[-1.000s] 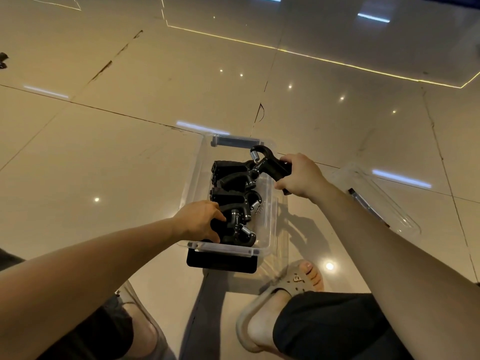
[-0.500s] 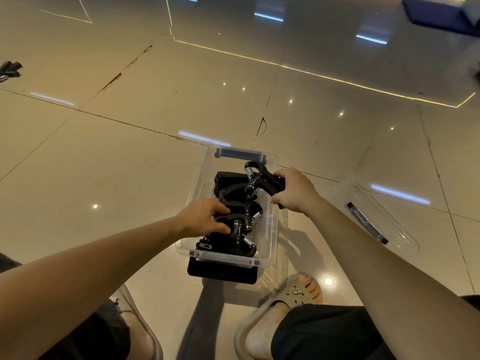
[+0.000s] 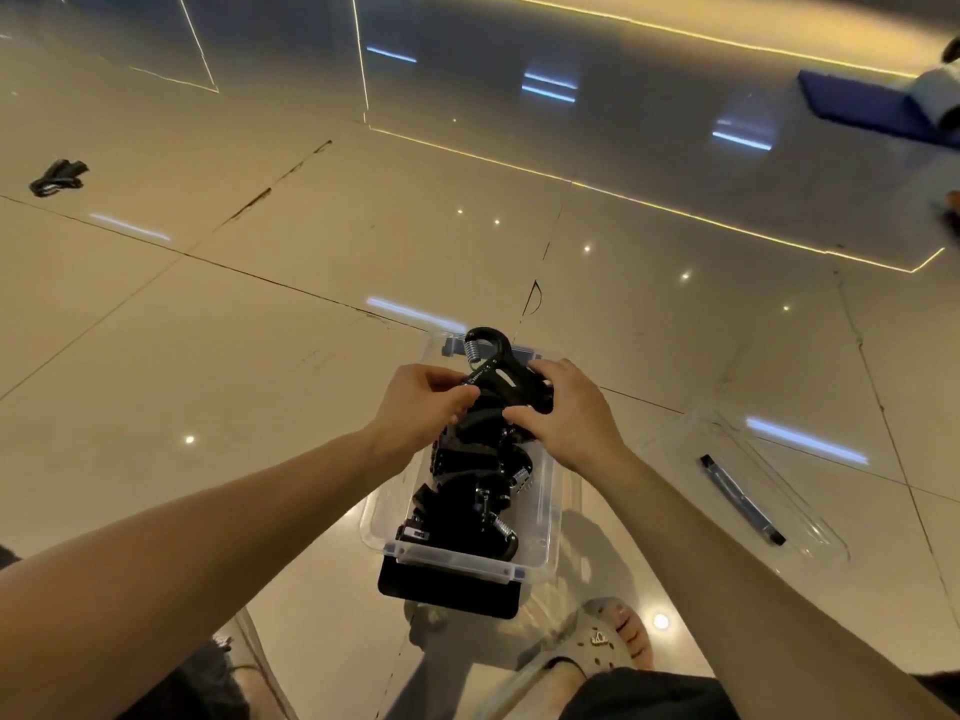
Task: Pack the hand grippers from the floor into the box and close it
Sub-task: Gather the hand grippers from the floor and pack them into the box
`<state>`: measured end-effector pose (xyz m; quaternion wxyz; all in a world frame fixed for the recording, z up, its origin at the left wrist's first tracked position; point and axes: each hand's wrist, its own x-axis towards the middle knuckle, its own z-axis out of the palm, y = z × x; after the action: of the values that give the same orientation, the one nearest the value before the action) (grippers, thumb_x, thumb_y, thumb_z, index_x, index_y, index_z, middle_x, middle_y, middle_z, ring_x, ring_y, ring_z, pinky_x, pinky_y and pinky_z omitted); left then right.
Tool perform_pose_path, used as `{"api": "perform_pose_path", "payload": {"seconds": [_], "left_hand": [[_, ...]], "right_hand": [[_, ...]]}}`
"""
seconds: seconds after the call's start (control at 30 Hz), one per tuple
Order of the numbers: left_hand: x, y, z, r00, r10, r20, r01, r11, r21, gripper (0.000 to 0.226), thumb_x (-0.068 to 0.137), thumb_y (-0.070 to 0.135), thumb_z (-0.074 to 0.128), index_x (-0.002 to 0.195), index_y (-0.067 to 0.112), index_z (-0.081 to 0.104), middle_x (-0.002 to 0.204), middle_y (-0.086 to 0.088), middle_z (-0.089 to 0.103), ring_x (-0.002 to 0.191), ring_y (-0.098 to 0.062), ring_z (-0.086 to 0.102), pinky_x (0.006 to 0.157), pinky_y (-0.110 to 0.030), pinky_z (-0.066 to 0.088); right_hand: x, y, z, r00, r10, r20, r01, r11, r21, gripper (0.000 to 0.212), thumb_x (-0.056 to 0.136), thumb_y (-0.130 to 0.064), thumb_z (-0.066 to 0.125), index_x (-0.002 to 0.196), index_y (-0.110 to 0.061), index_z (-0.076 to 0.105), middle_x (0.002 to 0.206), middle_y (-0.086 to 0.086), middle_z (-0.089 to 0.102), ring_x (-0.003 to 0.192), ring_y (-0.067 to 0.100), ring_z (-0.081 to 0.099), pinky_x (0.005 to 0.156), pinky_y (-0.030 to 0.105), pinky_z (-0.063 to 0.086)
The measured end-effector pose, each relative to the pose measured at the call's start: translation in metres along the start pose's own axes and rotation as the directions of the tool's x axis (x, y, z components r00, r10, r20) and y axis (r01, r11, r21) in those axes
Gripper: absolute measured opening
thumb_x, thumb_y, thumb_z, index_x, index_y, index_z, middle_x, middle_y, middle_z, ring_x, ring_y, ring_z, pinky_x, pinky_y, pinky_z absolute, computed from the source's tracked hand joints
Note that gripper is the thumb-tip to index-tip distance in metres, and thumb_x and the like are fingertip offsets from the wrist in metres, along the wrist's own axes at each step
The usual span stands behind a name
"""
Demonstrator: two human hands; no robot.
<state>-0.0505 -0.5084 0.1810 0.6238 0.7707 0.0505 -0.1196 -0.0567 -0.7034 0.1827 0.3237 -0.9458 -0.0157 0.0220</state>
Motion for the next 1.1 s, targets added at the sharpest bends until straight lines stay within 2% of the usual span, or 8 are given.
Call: {"api": "perform_pose_path", "payload": {"seconds": [0.2,0.33,0.5,0.7,0.8,0.9,1.03,1.1], "left_hand": [[0.004,0.029,-0.011,0.973,0.221,0.062,-0.229,0.948,0.220,0.009,0.085,0.020,0.076,0.092,0.025,0.080,0.072,0.005,0.074,0.064,-0.004,0.065,0.060,-0.010,0.045],[0.001,0.039,-0.012,0.914,0.384,0.131,-0.403,0.815,0.417,0.022,0.084,0.022,0.078,0.105,0.027,0.078,0.079,0.011,0.073,0.073,-0.006,0.067,0.068,-0.014,0.050],[0.002,0.041,-0.013,0.852,0.485,0.198,-0.510,0.683,0.522,0.028,0.083,0.019,0.081,0.110,0.024,0.076,0.090,0.013,0.065,0.082,-0.003,0.062,0.074,-0.015,0.048],[-0.002,0.035,-0.007,0.817,0.516,0.256,-0.562,0.615,0.554,0.028,0.081,0.018,0.081,0.108,0.022,0.074,0.095,0.015,0.061,0.084,0.000,0.059,0.071,-0.009,0.041],[-0.001,0.031,-0.006,0.805,0.506,0.308,-0.586,0.601,0.544,0.032,0.081,0.023,0.082,0.111,0.025,0.070,0.101,0.022,0.056,0.089,-0.002,0.058,0.076,-0.012,0.043],[0.008,0.031,-0.013,0.792,0.496,0.356,-0.595,0.492,0.636,0.052,0.077,0.042,0.082,0.124,0.026,0.065,0.114,0.013,0.056,0.104,-0.007,0.050,0.091,-0.025,0.043],[0.025,0.032,-0.025,0.835,0.402,0.375,-0.537,0.448,0.715,0.087,0.073,0.055,0.081,0.149,0.031,0.045,0.152,0.006,0.041,0.140,-0.016,0.031,0.114,-0.040,0.026],[0.032,0.032,-0.029,0.843,0.365,0.395,-0.530,0.439,0.725,0.094,0.073,0.054,0.081,0.153,0.031,0.038,0.157,0.006,0.037,0.145,-0.016,0.026,0.117,-0.040,0.021]], "right_hand": [[0.017,-0.011,-0.032,0.980,0.080,-0.179,-0.042,0.977,0.207,0.043,0.092,-0.048,0.068,0.124,-0.019,0.068,0.113,-0.006,0.064,0.095,0.012,0.063,0.083,0.028,0.050],[0.021,-0.019,-0.041,0.959,0.238,-0.154,-0.165,0.911,0.378,0.052,0.098,-0.050,0.056,0.093,-0.001,0.073,0.083,0.011,0.074,0.066,0.020,0.073,0.074,0.049,0.061],[0.018,-0.018,-0.045,0.932,0.359,-0.047,-0.276,0.791,0.546,0.056,0.089,-0.043,0.074,0.085,0.012,0.068,0.085,0.028,0.072,0.061,0.033,0.073,0.072,0.055,0.062],[0.014,-0.018,-0.048,0.917,0.390,0.086,-0.347,0.671,0.656,0.004,0.086,0.004,0.072,0.089,0.001,0.072,0.096,0.023,0.070,0.073,0.026,0.070,0.071,0.038,0.064],[0.013,-0.013,-0.047,0.912,0.407,0.047,-0.335,0.677,0.655,0.020,0.085,0.014,0.065,0.093,-0.003,0.071,0.099,0.015,0.068,0.085,0.025,0.069,0.073,0.035,0.063],[0.014,-0.007,-0.046,0.927,0.375,0.002,-0.292,0.718,0.631,0.026,0.084,0.012,0.066,0.104,-0.004,0.071,0.098,0.009,0.069,0.093,0.023,0.069,0.083,0.036,0.061],[0.013,-0.002,-0.047,0.956,0.293,0.013,-0.237,0.745,0.624,0.027,0.086,0.014,0.064,0.098,-0.009,0.070,0.095,0.009,0.074,0.086,0.018,0.072,0.077,0.026,0.060],[0.011,0.000,-0.045,0.966,0.255,0.043,-0.224,0.743,0.631,0.028,0.086,0.017,0.062,0.101,-0.005,0.070,0.094,0.012,0.075,0.083,0.017,0.073,0.074,0.024,0.061]]}}
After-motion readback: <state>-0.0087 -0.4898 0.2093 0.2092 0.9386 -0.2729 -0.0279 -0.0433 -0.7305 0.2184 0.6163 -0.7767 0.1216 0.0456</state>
